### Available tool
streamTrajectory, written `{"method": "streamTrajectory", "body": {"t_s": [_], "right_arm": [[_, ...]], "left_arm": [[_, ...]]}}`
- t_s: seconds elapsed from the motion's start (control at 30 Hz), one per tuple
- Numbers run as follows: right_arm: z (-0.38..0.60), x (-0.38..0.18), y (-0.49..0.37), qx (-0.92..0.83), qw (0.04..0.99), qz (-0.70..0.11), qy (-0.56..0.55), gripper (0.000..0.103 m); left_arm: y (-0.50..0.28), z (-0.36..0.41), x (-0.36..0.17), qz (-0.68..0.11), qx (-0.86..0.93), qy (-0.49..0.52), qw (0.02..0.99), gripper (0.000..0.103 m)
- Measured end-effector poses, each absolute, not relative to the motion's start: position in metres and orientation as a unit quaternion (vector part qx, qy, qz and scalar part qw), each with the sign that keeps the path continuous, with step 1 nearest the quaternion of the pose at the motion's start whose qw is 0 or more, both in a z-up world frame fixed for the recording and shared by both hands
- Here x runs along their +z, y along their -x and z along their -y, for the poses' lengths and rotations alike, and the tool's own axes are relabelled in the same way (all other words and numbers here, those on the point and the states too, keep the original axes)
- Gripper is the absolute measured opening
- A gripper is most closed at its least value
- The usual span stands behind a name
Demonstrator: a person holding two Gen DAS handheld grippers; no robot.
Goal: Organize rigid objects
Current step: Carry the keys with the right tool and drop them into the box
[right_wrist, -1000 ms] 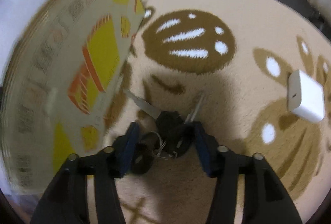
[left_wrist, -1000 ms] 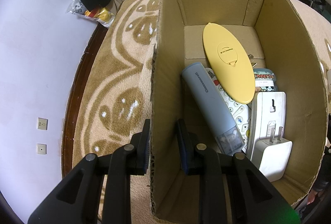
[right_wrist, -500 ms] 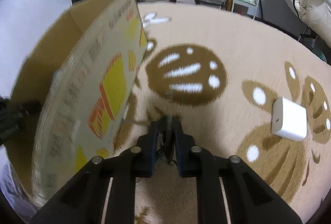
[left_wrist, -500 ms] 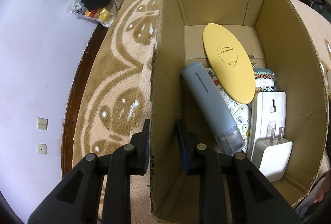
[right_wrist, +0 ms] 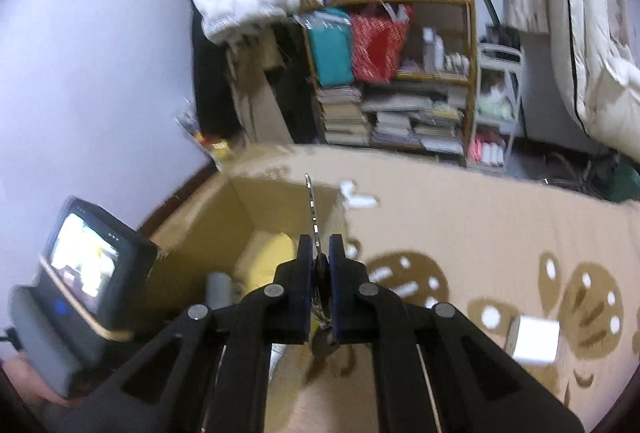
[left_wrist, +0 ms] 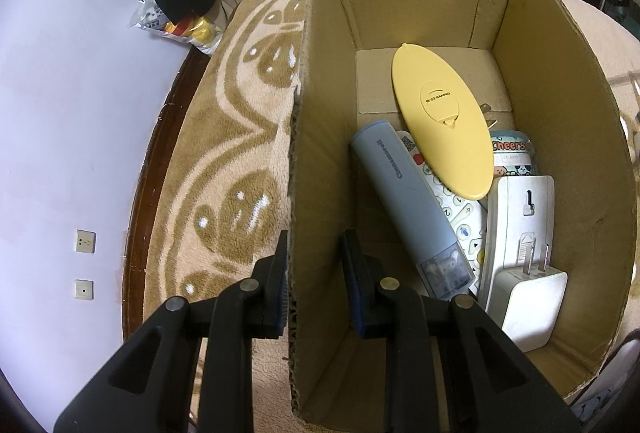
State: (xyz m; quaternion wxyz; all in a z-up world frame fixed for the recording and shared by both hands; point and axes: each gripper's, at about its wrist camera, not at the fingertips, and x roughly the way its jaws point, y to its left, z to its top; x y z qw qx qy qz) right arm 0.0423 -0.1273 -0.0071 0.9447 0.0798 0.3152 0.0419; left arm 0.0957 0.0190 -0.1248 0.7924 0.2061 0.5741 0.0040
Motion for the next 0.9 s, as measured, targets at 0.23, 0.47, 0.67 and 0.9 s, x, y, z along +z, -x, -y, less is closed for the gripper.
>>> {"method": "streamTrajectory", "body": {"t_s": [0.23,0.47,0.67,0.9], "right_arm": [[0.1,0.023,-0.033,0.089,0.955,-0.275,-0.066,0.008],[0.091,-0.008,-0.043,0.112,0.936,-0.323,-0.086,0.008],[0.092,-0.041,-0.055,0.108,0.918,-0.369,-0.093,0.008],[0.095,-0.05,-0.054,0.108,0.915,-0.377,-0.094,0.008]], "left_arm": [[-0.096,-0.018,-0.125,-0.575,0.004,-0.206,0.792,0.023],[-0.097,-0.019,-0.124,-0.575,0.003,-0.202,0.793,0.023],[-0.097,-0.022,-0.123,-0.577,0.001,-0.197,0.793,0.023],[-0.097,-0.024,-0.123,-0.577,0.0,-0.195,0.793,0.024]]}}
